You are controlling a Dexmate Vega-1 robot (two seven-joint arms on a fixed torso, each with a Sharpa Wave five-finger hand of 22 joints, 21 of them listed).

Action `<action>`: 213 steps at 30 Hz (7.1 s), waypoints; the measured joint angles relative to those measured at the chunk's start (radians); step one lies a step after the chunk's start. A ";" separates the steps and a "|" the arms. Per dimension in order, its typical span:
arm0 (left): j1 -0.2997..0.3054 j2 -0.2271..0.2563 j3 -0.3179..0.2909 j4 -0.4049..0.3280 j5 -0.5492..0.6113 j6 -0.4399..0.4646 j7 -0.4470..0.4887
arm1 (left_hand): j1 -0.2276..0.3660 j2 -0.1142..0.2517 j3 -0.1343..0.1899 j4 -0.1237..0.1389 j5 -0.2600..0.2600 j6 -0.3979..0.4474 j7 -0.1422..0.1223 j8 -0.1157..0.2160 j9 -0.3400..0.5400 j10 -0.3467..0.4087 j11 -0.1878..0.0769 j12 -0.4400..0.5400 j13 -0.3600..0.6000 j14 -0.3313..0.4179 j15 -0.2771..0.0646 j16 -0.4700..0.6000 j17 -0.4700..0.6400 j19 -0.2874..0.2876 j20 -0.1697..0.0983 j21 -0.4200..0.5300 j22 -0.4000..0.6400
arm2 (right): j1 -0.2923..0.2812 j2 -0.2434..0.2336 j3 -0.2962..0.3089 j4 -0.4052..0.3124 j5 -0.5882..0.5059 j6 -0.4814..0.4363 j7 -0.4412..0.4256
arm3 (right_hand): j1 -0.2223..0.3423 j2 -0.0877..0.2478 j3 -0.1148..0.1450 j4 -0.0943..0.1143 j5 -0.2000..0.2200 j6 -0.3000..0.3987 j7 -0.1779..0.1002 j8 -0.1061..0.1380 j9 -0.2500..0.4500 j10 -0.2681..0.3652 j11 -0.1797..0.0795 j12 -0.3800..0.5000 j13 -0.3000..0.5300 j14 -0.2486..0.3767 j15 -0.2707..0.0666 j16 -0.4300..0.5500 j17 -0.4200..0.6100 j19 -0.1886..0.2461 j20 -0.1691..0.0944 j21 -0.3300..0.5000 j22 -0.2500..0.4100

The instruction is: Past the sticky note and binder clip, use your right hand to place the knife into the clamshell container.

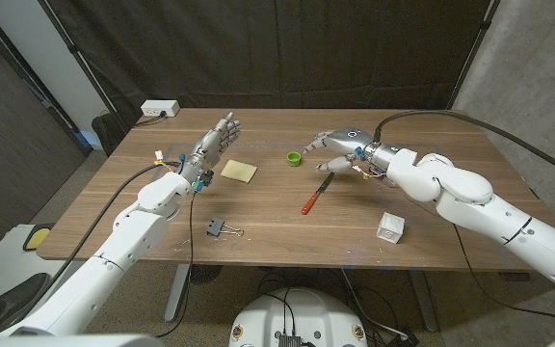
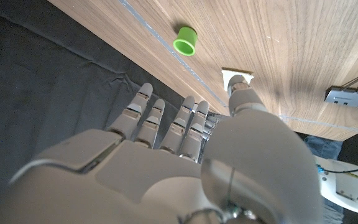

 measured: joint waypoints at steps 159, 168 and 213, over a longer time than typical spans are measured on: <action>0.061 -0.009 -0.020 -0.103 0.022 0.026 0.076 | -0.011 0.010 -0.044 0.019 -0.019 0.014 -0.003 -0.023 0.005 0.001 -0.006 -0.021 0.000 -0.018 -0.010 -0.011 0.000 -0.166 0.023 -0.035 0.005 | 0.194 0.092 -0.252 0.403 -0.319 0.231 -0.195 | 0.227 0.019 -0.095 0.049 0.059 0.536 0.069 0.090 0.011 0.683 0.017 0.065 0.007 0.367 -0.017 0.004 0.000 0.052 -0.066 -0.029 0.005; 0.049 -0.009 -0.016 -0.091 0.016 0.024 0.064 | -0.011 0.010 -0.051 0.020 -0.019 0.014 -0.003 -0.023 0.005 0.000 -0.007 -0.021 0.000 -0.024 -0.005 -0.011 0.000 -0.174 0.016 -0.035 0.005 | 0.176 0.074 -0.221 0.350 -0.318 0.205 -0.199 | 0.239 0.014 -0.104 0.048 0.050 0.547 0.079 0.111 0.016 0.704 0.000 0.065 0.006 0.379 -0.018 0.004 0.004 0.052 -0.066 -0.029 0.005; -0.014 -0.009 -0.005 0.012 -0.011 -0.004 -0.013 | -0.017 0.004 -0.059 0.023 -0.019 0.014 -0.003 -0.023 0.005 0.000 -0.007 -0.020 0.000 -0.023 -0.005 -0.011 0.000 -0.179 0.011 -0.031 0.005 | -0.046 -0.034 0.007 0.003 -0.375 -0.166 -0.065 | 0.250 0.035 -0.128 0.055 0.030 0.552 0.077 0.097 0.025 0.724 -0.003 0.049 0.017 0.422 -0.022 0.000 0.002 0.074 -0.045 -0.029 0.002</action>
